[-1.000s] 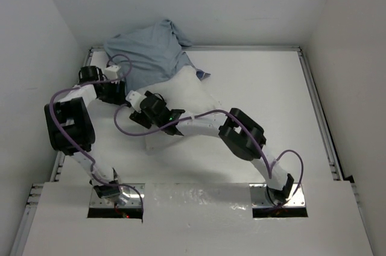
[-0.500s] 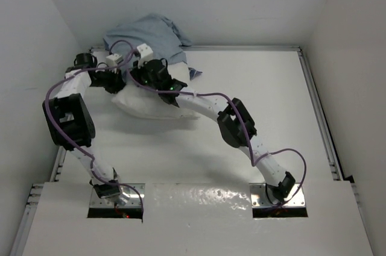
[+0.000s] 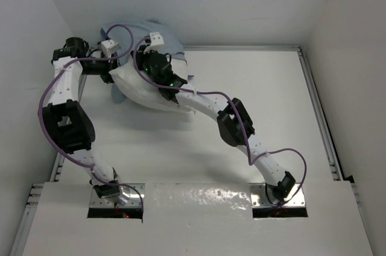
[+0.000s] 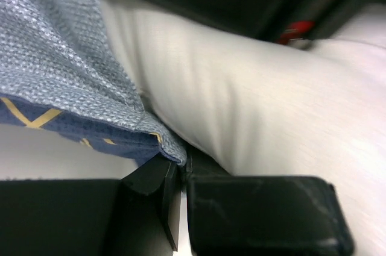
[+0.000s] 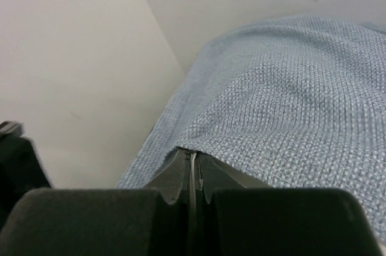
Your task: Put the pillow into the pillowcase
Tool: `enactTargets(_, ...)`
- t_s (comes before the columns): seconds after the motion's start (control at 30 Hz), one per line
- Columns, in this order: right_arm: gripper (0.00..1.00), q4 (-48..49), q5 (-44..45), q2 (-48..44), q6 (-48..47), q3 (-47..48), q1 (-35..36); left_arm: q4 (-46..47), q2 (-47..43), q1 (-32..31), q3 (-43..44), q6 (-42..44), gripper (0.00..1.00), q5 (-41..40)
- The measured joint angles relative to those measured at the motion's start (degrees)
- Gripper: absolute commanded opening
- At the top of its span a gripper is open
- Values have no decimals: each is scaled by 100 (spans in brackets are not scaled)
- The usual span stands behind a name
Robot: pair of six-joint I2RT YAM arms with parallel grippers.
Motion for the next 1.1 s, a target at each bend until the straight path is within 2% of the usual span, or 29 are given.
enactTargets(0.2,0,4,166,111,111,101,-28,125,-413,-116,-376,-258,0,-184)
enactTargets(0.33,0,240,-393,-20,160,-463,-28,155,-820,-125,-931,-330,0,-627)
enactTargets(0.4,7,308,-750,-98,181,-761,-22,118,-984,-136,-1226,-323,0,-892)
enactTargets(0.43,11,332,-964,-160,186,-933,-17,52,-1034,-144,-1342,-321,4,-1036)
enactTargets(0.47,24,332,-1130,-223,192,-1088,-15,-15,-1058,-146,-1419,-323,11,-1147)
enactTargets(0.53,36,343,-1473,-393,179,-1443,-9,-212,-1064,-151,-1473,-358,17,-1283)
enactTargets(0.63,53,330,-1812,-876,249,-2323,2,-640,-1163,-188,-1405,-466,37,-1366)
enactTargets(0.67,56,326,-1904,-1099,282,-2706,7,-761,-1191,-205,-1283,-481,52,-1386)
enactTargets(0.73,64,439,-2059,-1563,280,-3423,13,-883,-1246,-236,-938,-525,68,-1403)
enactTargets(0.8,67,619,-2192,-2059,286,-4096,11,-942,-1281,-267,-514,-570,72,-1399)
enactTargets(0.9,78,734,-2422,-2824,240,-4878,-13,-935,-1290,-354,118,-636,74,-1416)
enactTargets(0.93,85,730,-2524,-2979,190,-5003,-22,-896,-1287,-439,275,-688,74,-1469)
enactTargets(1.0,92,603,-2791,-3613,28,-5416,-39,-614,-1283,-872,476,-957,74,-1814)
enactTargets(1.1,95,149,-3141,-4216,-140,-5593,-142,-232,-1209,-1574,501,-1298,74,-2291)
